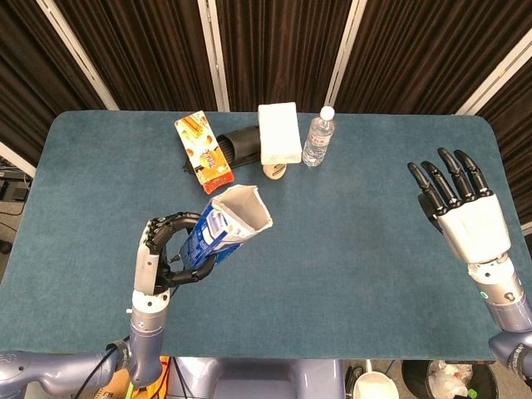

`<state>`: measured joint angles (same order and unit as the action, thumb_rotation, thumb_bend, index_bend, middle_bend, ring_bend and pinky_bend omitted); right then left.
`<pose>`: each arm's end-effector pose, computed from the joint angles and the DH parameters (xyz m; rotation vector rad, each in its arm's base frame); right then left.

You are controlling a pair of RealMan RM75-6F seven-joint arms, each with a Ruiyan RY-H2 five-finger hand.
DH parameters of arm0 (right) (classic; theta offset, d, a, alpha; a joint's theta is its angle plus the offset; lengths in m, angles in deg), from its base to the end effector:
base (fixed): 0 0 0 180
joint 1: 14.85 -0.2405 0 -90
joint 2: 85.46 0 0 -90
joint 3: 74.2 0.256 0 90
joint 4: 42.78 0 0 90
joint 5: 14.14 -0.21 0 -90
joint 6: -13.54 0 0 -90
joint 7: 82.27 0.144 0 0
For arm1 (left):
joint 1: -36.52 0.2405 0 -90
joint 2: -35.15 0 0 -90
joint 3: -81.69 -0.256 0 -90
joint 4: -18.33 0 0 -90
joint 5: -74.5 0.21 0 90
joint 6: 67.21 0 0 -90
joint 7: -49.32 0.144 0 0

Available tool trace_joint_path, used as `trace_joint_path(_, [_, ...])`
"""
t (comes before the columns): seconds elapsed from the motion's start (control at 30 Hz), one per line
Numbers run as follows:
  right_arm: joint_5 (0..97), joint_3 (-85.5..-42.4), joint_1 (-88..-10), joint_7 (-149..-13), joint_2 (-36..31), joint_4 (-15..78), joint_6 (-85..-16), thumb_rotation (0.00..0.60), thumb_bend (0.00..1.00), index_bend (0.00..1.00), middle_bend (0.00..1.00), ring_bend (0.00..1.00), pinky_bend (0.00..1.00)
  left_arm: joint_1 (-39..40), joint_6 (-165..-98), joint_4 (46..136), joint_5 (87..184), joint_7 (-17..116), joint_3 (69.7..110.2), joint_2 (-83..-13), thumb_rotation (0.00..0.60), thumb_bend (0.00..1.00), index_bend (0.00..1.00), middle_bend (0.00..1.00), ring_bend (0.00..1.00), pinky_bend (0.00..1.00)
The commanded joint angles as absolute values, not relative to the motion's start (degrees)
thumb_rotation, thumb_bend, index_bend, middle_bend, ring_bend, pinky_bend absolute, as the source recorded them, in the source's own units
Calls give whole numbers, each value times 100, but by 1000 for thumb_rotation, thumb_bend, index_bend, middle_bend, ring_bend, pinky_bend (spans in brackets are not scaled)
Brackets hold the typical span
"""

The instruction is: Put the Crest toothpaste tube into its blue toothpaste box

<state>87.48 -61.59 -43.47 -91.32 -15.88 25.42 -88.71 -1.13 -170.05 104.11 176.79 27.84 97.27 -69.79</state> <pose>-0.2045 -0.3089 0.2101 1.4562 0.1842 1.2508 -0.0450 0.2626 0.0471 -1.1568 -0.9015 -2.5056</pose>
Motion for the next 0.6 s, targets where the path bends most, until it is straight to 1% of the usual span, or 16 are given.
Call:
trace_joint_path(0.03, [8753, -6160, -4341, -9124, -1602, 2564, -8872, 600, 434, 179, 352, 171, 243, -35, -16804, 10312, 17607, 2904, 9578, -6778, 600, 617, 479, 611, 600, 678])
trace_joint_path(0.2, [8766, -6138, -4338, -9121, -1647, 2689, -8891, 600, 434, 178, 352, 171, 244, 112, -16423, 10036, 17521, 3146, 9237, -6405, 600, 609, 479, 613, 600, 674])
trace_joint_path(0.33, [8790, -6115, -4342, -9165, -1697, 2821, -8893, 600, 434, 179, 352, 171, 244, 306, -16038, 9784, 17329, 3361, 8870, -6167, 600, 607, 480, 618, 599, 673])
trace_joint_path(0.37, [8801, -6112, -4342, -9176, -1709, 2877, -8896, 600, 434, 179, 352, 171, 244, 386, -15863, 9657, 17236, 3453, 8706, -6127, 600, 607, 480, 618, 599, 672])
trace_joint_path(0.47, [8837, -6114, -4337, -9229, -1743, 3009, -8894, 600, 435, 179, 352, 171, 244, 500, -15534, 9496, 17059, 3704, 8490, -6093, 600, 605, 479, 616, 600, 671])
trace_joint_path(0.6, [8909, -6125, -4326, -9291, -1783, 3155, -8906, 600, 434, 178, 352, 171, 244, 595, -15068, 9432, 16793, 4099, 8308, -6088, 600, 596, 464, 604, 595, 664])
